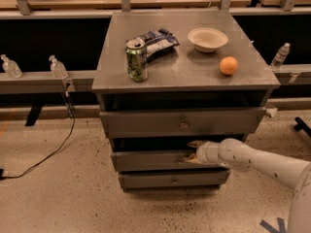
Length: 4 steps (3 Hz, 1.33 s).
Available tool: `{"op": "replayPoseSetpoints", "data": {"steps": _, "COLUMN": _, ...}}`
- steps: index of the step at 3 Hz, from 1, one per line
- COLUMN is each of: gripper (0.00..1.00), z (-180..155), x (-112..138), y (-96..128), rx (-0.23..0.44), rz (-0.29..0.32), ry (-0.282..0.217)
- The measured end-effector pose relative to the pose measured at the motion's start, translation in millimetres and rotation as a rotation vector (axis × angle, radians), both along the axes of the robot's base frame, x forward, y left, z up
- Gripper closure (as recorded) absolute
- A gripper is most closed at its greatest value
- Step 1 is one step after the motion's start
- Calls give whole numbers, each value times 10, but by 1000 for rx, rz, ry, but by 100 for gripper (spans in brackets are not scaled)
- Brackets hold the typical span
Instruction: Close middle drawer
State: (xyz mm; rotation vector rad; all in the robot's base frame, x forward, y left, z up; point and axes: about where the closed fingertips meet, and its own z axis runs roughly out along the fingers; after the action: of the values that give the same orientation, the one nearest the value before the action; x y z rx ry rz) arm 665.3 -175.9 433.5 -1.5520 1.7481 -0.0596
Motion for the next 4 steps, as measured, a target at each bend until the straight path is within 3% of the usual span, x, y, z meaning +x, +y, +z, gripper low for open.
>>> {"op": "replayPoseSetpoints", "data": {"steps": 2, "gripper": 54, "z": 8, "x": 69, "y": -38, "rx": -21, "rz": -26, "ry": -19}}
{"op": "replayPoseSetpoints", "data": {"steps": 3, "gripper": 47, "z": 146, "x": 98, "y": -190, "rx": -5, "rz": -68, "ry": -78}}
{"op": "replayPoseSetpoints", "data": {"steps": 4, "gripper": 36, "z": 154, "x": 85, "y": -198, "rx": -2, "rz": -67, "ry": -80}}
